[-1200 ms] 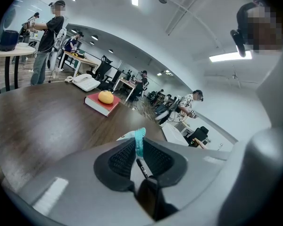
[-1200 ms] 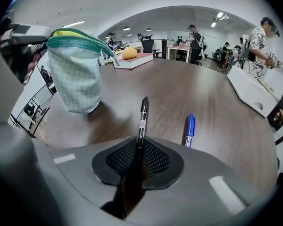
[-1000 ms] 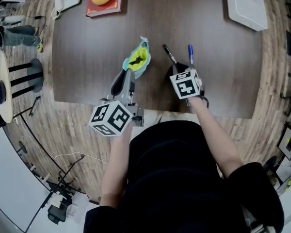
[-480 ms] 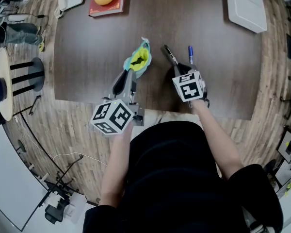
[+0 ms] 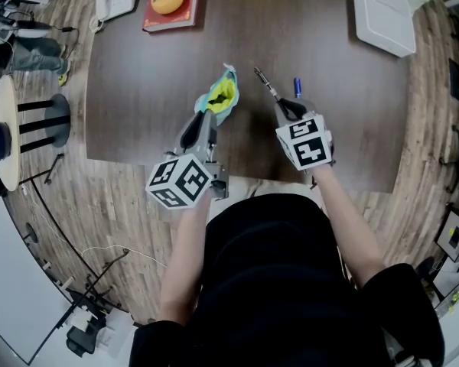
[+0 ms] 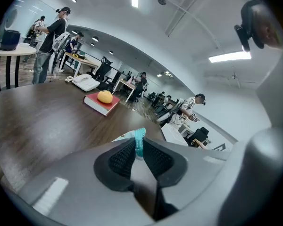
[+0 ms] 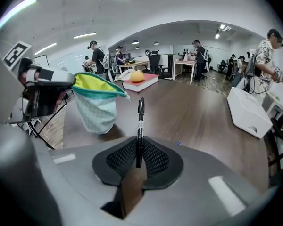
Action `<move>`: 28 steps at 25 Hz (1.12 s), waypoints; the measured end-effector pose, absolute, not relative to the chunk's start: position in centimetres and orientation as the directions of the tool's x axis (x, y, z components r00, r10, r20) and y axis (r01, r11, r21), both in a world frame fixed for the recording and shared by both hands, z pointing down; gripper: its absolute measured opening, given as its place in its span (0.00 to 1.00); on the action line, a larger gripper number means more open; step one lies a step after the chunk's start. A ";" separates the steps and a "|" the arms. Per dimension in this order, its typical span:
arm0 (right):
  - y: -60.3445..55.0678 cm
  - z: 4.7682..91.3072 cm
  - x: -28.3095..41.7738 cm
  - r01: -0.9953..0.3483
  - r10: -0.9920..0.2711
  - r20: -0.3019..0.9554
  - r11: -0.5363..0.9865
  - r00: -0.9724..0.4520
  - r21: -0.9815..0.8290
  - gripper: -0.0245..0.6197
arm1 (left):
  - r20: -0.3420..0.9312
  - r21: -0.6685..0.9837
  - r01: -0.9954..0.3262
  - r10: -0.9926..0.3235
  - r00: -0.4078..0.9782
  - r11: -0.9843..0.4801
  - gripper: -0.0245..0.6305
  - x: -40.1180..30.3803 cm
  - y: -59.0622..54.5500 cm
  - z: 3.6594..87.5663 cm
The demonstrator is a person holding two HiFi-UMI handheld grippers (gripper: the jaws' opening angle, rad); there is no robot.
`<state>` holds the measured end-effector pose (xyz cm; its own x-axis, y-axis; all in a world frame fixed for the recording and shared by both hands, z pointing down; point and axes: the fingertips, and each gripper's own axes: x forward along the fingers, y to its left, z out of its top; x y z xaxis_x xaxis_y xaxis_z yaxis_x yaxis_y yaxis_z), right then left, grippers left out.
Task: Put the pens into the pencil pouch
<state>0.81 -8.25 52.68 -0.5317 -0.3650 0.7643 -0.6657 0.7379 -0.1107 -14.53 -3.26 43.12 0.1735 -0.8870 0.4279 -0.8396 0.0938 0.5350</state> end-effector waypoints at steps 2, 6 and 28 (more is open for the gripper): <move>-8.4 51.5 0.6 -0.651 -0.365 0.754 0.751 -0.546 -0.108 0.11 | 0.426 0.536 -0.839 -0.888 0.174 0.093 0.11 -14.5 -3.5 43.1; -8.4 49.1 0.0 -0.603 -0.346 0.730 0.790 -0.589 -0.112 0.11 | 0.425 0.534 -0.840 -0.889 0.172 0.092 0.11 -14.5 -3.6 43.0; -7.1 43.7 -2.1 -0.311 -0.159 0.754 0.948 -0.638 -0.063 0.11 | 0.425 0.525 -0.846 -0.889 0.168 0.091 0.11 -14.6 -4.4 43.0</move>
